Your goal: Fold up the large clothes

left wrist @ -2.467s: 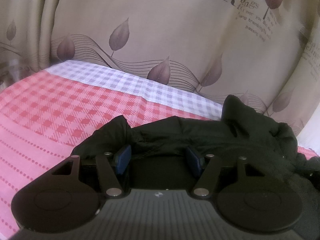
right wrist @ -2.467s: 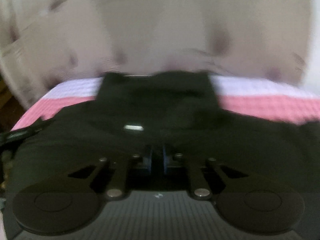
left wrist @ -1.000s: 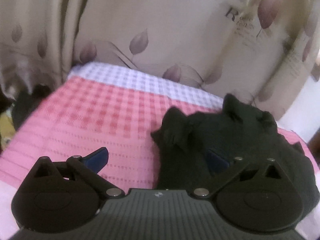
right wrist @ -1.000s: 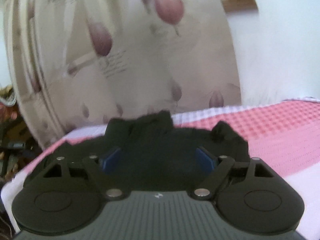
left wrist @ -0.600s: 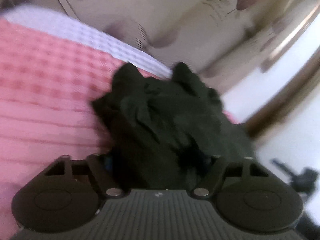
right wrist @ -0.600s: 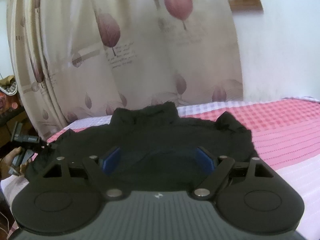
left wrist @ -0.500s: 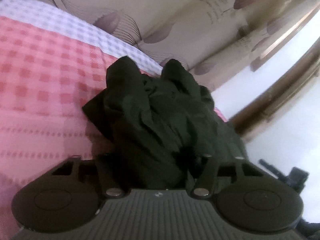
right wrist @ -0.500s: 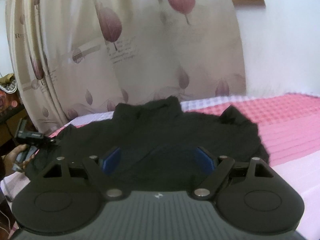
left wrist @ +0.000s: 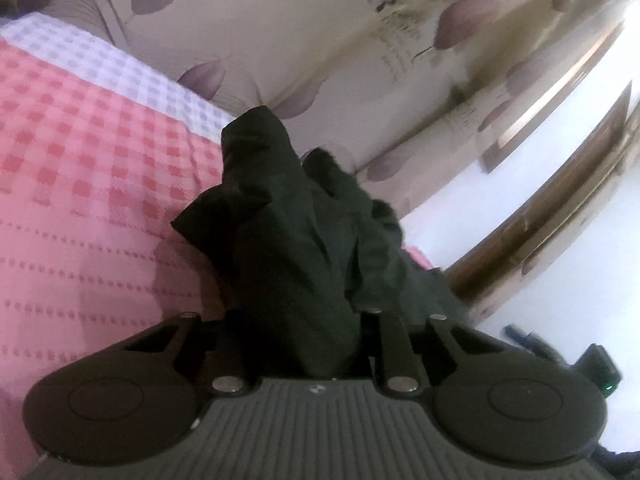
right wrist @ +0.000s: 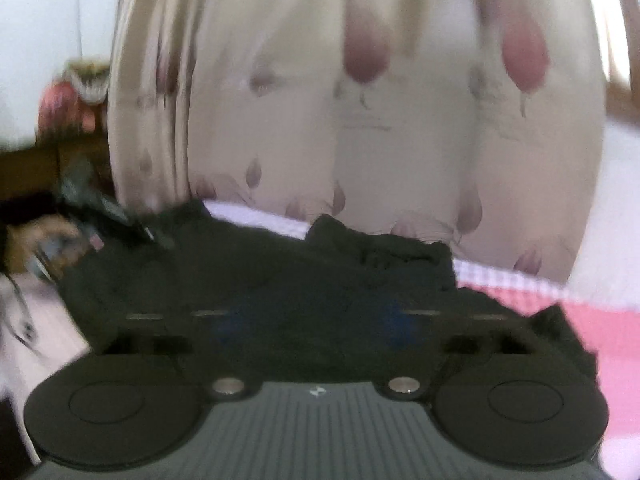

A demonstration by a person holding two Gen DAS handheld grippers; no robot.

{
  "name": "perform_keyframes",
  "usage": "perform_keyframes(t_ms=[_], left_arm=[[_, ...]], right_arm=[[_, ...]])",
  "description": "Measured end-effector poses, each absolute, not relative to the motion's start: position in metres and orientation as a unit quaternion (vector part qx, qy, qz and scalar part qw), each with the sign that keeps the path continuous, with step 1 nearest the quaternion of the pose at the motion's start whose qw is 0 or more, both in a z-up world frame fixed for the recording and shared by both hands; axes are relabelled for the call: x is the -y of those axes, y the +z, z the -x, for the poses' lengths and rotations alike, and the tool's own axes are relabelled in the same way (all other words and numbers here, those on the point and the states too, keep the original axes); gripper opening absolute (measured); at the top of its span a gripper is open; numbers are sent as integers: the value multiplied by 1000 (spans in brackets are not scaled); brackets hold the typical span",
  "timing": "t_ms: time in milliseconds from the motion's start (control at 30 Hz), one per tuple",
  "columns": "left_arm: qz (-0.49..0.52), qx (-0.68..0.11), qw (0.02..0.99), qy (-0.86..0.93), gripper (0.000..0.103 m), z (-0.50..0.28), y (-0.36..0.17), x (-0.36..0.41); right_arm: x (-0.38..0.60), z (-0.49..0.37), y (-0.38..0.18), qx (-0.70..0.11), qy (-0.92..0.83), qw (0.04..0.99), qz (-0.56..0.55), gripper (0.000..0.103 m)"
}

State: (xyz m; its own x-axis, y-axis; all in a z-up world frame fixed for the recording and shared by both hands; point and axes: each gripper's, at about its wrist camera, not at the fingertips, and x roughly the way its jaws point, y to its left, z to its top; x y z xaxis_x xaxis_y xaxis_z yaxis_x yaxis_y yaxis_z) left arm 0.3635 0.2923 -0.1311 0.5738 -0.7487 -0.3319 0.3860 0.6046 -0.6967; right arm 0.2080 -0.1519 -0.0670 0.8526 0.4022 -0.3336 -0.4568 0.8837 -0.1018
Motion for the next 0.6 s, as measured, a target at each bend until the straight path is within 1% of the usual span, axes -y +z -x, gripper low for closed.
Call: perform_keyframes(t_ms=[33, 133, 300, 367, 400, 433, 467, 500, 533, 567, 600], left_arm=[[298, -315, 838, -332, 23, -356, -129, -293], [306, -322, 839, -315, 22, -336, -123, -294], [315, -339, 831, -307, 23, -319, -132, -300], [319, -342, 825, -317, 27, -321, -137, -303], [322, -342, 824, -316, 32, -322, -140, -305], [327, -347, 820, -318, 51, -322, -143, -307], [329, -360, 811, -323, 66, -325, -148, -306], [329, -357, 808, -335, 74, -325, -151, -305], [328, -350, 808, -342, 82, -322, -150, -303], [324, -346, 809, -349, 85, -321, -149, -300], [319, -345, 809, -352, 85, -319, -147, -296]], right_arm=[[143, -209, -69, -159, 209, 958, 112, 0], [121, -200, -77, -135, 197, 951, 194, 0], [109, -199, -88, -133, 195, 943, 236, 0], [107, -203, -92, -140, 194, 942, 237, 0], [105, -205, -93, -140, 191, 941, 242, 0], [104, -206, -94, -139, 188, 941, 245, 0], [104, -208, -93, -137, 185, 942, 245, 0], [102, -209, -93, -134, 184, 942, 246, 0], [101, -211, -93, -132, 182, 942, 247, 0], [100, -212, -94, -132, 177, 942, 251, 0], [98, -214, -98, -136, 172, 941, 258, 0]])
